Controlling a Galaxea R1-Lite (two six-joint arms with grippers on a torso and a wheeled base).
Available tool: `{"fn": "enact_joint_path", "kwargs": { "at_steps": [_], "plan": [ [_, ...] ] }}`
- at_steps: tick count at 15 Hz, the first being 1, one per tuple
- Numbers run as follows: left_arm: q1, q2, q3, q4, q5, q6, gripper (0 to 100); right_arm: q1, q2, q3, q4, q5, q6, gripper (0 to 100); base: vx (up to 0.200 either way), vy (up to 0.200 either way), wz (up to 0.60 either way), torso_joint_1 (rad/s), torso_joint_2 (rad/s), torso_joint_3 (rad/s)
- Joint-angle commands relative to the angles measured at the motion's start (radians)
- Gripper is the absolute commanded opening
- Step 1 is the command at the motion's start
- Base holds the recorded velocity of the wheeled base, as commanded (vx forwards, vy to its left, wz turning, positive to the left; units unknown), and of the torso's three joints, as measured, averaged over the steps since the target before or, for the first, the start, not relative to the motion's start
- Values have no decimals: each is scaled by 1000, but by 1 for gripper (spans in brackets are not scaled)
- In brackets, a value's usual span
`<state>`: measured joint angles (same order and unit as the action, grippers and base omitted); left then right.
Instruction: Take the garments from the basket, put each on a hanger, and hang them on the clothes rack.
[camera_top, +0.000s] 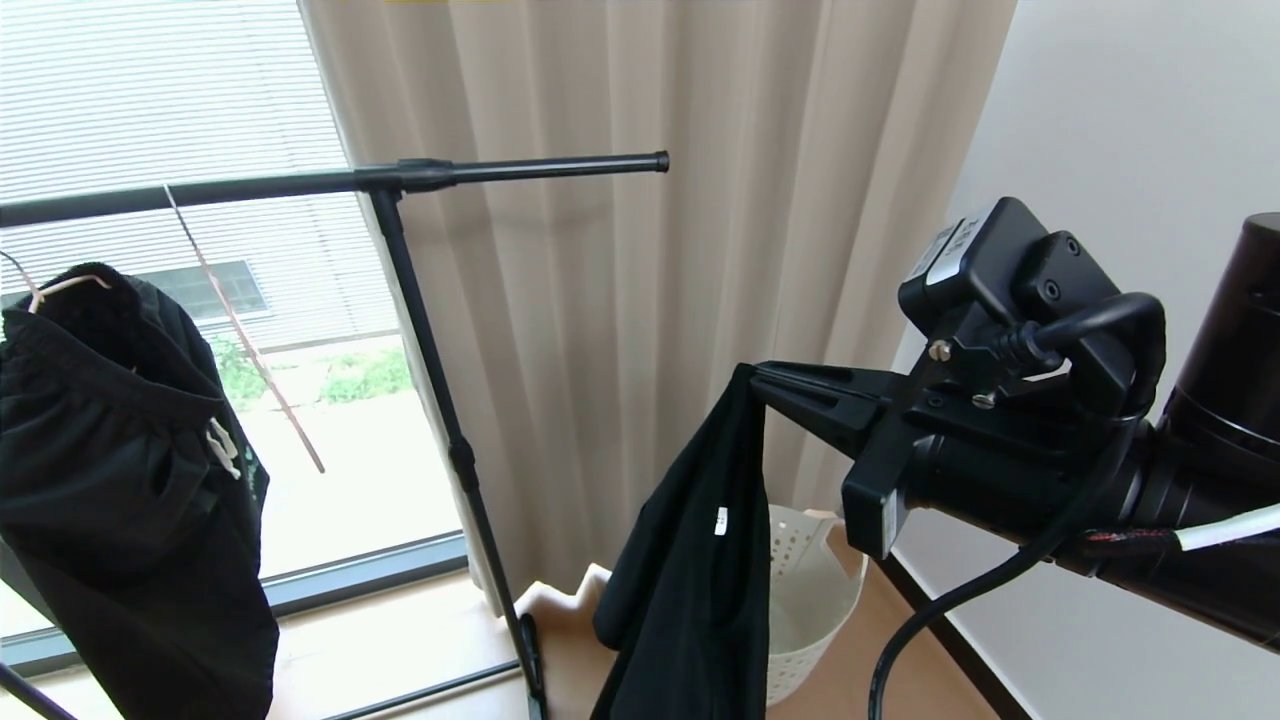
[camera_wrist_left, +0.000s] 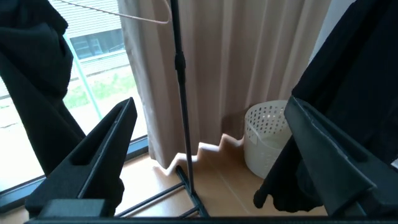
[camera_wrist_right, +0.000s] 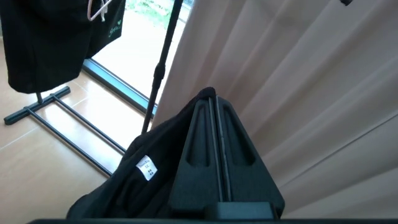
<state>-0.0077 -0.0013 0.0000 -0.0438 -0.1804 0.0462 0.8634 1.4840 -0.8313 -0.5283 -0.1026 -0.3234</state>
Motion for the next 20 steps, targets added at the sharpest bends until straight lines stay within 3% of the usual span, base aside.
{"fn": "enact_joint_path", "kwargs": {
  "at_steps": [1, 15, 20],
  "plan": [
    [0, 1, 0, -1, 1, 0, 100, 0, 5, 0, -1, 0, 0, 0, 0, 0, 0, 251, -593, -159],
    [0, 1, 0, -1, 1, 1, 100, 12, 2, 15, -1, 0, 0, 0, 0, 0, 0, 195, -436, -218],
    [0, 1, 0, -1, 1, 0, 100, 12, 22, 31, -88, -2, 0, 0, 0, 0, 240, 19, -29, -16]
  ]
}}
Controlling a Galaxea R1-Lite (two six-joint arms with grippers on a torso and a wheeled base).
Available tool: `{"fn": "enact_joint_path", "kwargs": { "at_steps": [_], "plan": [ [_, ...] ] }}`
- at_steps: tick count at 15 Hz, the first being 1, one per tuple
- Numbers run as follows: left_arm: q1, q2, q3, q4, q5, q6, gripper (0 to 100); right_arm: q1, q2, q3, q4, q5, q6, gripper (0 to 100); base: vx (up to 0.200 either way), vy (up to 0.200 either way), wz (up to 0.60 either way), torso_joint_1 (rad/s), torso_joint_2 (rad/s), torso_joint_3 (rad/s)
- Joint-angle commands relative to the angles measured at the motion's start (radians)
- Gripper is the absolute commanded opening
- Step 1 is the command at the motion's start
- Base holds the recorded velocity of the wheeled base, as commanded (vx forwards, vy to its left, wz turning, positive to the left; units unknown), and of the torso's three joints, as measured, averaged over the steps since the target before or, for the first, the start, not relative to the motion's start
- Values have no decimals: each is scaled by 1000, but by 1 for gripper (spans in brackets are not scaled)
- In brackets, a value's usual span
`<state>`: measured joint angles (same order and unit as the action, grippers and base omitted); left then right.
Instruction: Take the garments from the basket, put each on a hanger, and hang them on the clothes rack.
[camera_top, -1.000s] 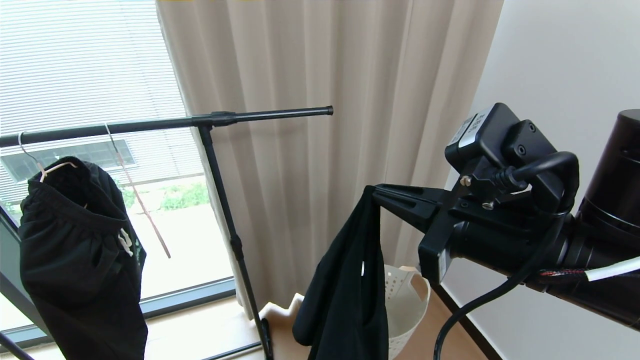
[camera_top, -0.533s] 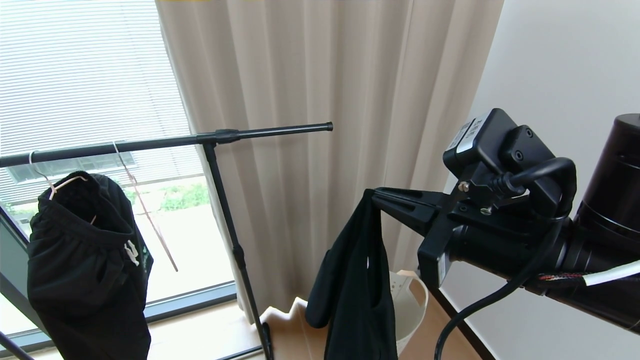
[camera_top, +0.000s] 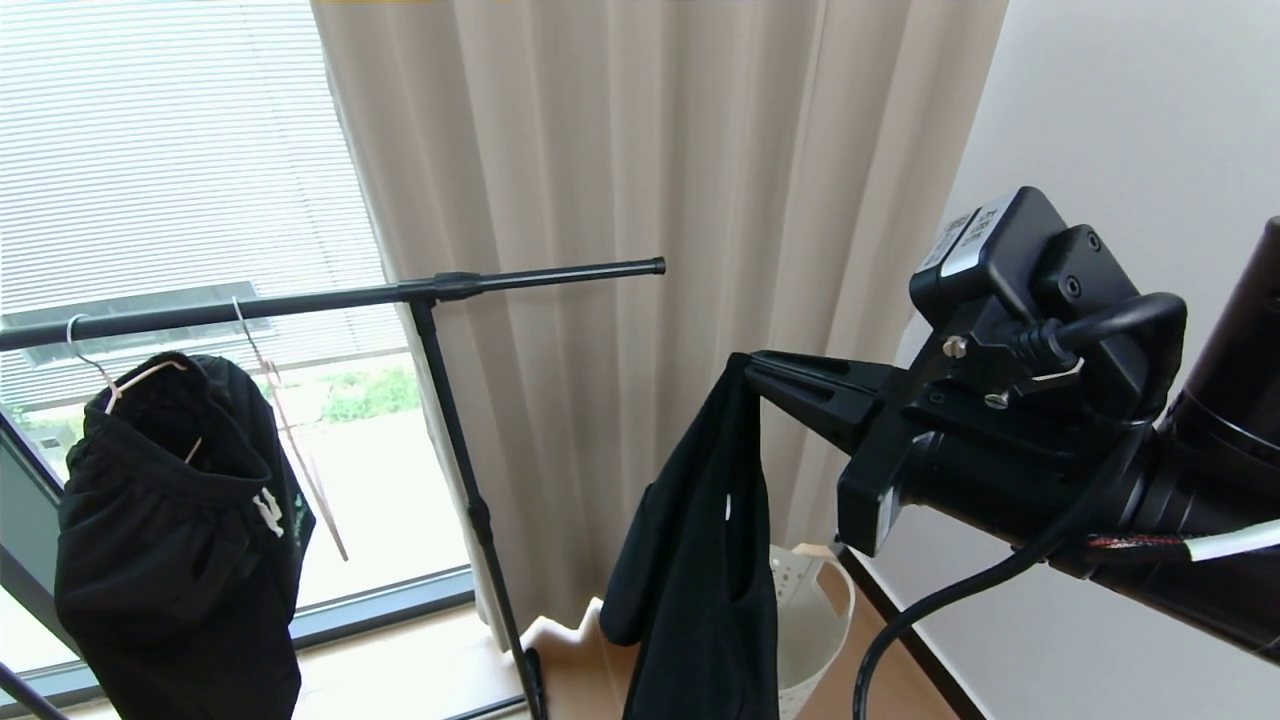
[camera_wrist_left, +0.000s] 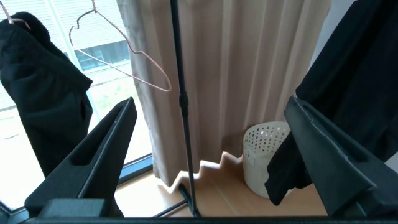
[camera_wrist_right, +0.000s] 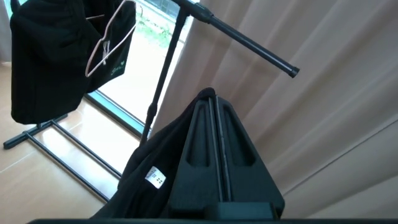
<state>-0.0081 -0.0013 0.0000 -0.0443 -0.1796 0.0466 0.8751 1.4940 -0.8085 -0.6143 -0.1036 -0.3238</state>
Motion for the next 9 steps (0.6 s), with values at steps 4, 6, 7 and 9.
{"fn": "enact_joint_path", "kwargs": {
  "at_steps": [4, 6, 7, 9],
  "plan": [
    [0, 1, 0, 0, 0, -1, 100, 1, 15, 20, -28, -1, -3, 0, 0, 0, 600, 7, 1, 0],
    [0, 1, 0, 0, 0, 1, 100, 1, 14, 22, -27, -1, -4, 0, 0, 0, 300, 6, -1, 1],
    [0, 1, 0, 0, 0, 1, 100, 1, 12, 22, -27, -1, -3, 0, 0, 0, 0, 0, 0, 0],
    [0, 1, 0, 0, 0, 1, 100, 1, 14, 22, -28, -1, -3, 0, -100, 0, 0, 6, -1, 4]
  ]
}}
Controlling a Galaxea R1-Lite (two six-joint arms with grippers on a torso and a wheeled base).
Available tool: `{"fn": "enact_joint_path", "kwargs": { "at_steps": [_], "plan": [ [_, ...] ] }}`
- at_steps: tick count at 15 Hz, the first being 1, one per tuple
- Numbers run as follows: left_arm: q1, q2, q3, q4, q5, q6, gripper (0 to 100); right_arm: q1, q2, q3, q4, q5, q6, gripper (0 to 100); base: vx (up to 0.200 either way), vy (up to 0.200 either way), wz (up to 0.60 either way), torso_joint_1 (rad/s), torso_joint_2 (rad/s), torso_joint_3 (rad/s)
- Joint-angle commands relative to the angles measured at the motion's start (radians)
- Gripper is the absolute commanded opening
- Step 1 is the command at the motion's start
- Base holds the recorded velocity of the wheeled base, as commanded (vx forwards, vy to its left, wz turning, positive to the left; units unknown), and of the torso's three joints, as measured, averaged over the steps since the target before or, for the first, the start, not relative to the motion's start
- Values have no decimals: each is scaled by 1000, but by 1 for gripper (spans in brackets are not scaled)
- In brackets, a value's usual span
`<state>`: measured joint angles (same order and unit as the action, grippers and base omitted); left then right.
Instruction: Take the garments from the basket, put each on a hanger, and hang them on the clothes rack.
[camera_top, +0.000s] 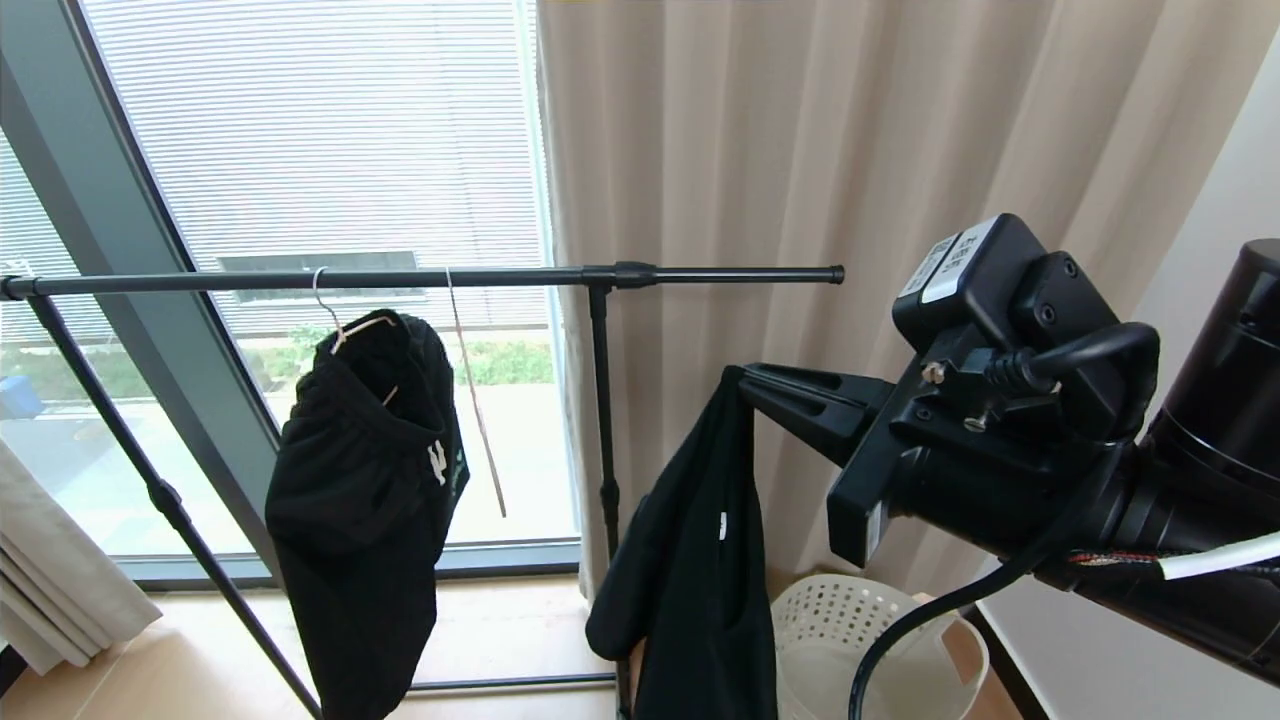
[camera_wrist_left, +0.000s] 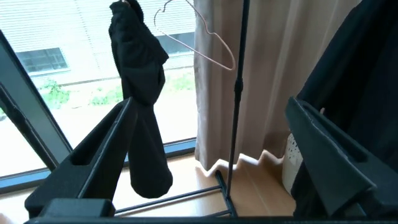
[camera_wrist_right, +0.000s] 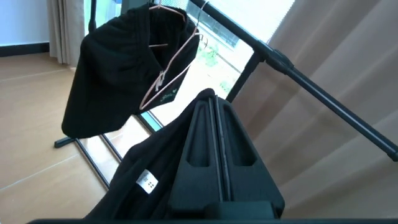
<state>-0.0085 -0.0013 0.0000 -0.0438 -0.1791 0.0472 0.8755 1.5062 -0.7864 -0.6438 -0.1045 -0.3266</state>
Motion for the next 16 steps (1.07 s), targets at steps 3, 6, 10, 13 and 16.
{"fn": "enact_joint_path", "kwargs": {
  "at_steps": [3, 6, 10, 13, 16],
  "plan": [
    [1, 1, 0, -1, 0, 0, 100, 0, 2, -1, 1, 0, 0, 0, -133, 133, 0, 4, 2, -2],
    [1, 1, 0, 1, 0, 0, 100, 0, 3, 1, 1, 0, 0, 0, -133, 200, 0, -14, -9, 4],
    [-1, 1, 0, 2, 0, 0, 100, 0, 3, 1, 3, 2, 0, 0, -100, 200, 0, 6, 2, 0],
    [1, 1, 0, 2, 0, 0, 100, 0, 5, 3, 3, 0, 0, 0, 0, 200, 0, -9, -1, 4],
    [1, 1, 0, 2, -2, 0, 100, 0, 6, 3, 3, 0, 0, 0, 0, 67, 0, 6, -2, 1]
  ]
}}
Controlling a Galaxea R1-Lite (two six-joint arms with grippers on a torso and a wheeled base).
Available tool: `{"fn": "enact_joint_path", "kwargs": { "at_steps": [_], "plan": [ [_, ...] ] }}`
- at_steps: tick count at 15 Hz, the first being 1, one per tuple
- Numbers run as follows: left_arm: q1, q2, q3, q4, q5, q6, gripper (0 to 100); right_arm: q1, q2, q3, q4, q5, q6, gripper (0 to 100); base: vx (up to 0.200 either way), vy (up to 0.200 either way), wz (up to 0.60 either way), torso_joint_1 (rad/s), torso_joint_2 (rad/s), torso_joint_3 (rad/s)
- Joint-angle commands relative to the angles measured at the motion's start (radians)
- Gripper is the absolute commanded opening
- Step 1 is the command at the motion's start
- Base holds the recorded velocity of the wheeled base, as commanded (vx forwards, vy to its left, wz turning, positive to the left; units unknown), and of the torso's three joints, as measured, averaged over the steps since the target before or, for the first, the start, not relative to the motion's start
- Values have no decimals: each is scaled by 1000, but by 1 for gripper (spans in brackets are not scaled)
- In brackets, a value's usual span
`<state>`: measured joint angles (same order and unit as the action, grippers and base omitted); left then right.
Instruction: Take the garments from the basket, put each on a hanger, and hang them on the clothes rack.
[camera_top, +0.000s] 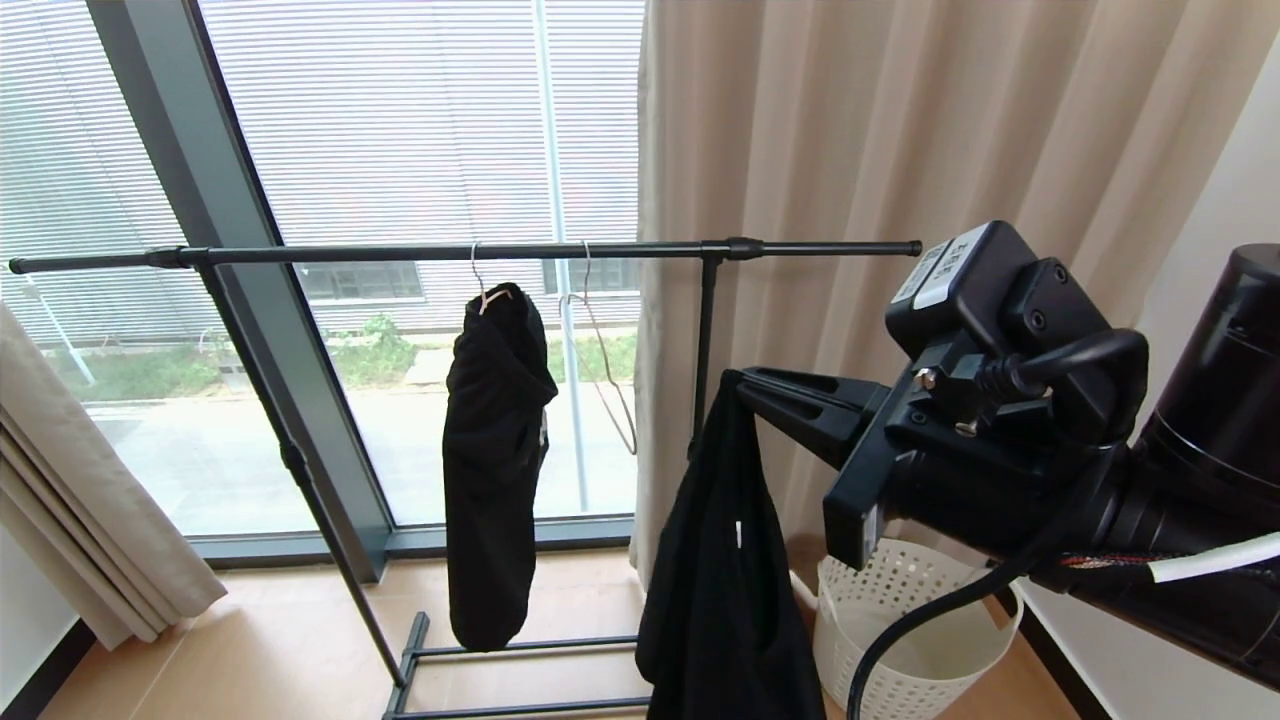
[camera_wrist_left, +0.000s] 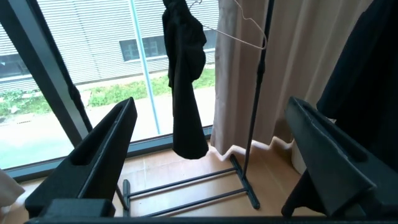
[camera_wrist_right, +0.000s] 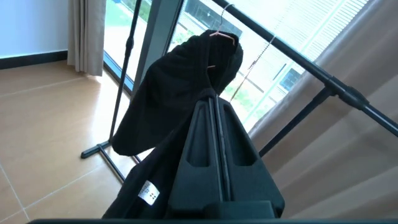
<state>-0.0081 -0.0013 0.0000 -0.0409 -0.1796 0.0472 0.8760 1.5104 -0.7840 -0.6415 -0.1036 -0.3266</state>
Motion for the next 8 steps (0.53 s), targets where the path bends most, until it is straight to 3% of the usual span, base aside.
{"fn": "enact_joint_path", "kwargs": {
  "at_steps": [1, 8],
  "plan": [
    [0, 1, 0, -1, -1, 0, 100, 0, 2, 0, 0, 1, 0, 0, 0, 0, 0, 0, 0, 0],
    [0, 1, 0, -2, 0, 0, 100, 0, 28, 22, -3, 1, 1, 0, 0, 0, 0, 0, 0, 0]
  ]
}}
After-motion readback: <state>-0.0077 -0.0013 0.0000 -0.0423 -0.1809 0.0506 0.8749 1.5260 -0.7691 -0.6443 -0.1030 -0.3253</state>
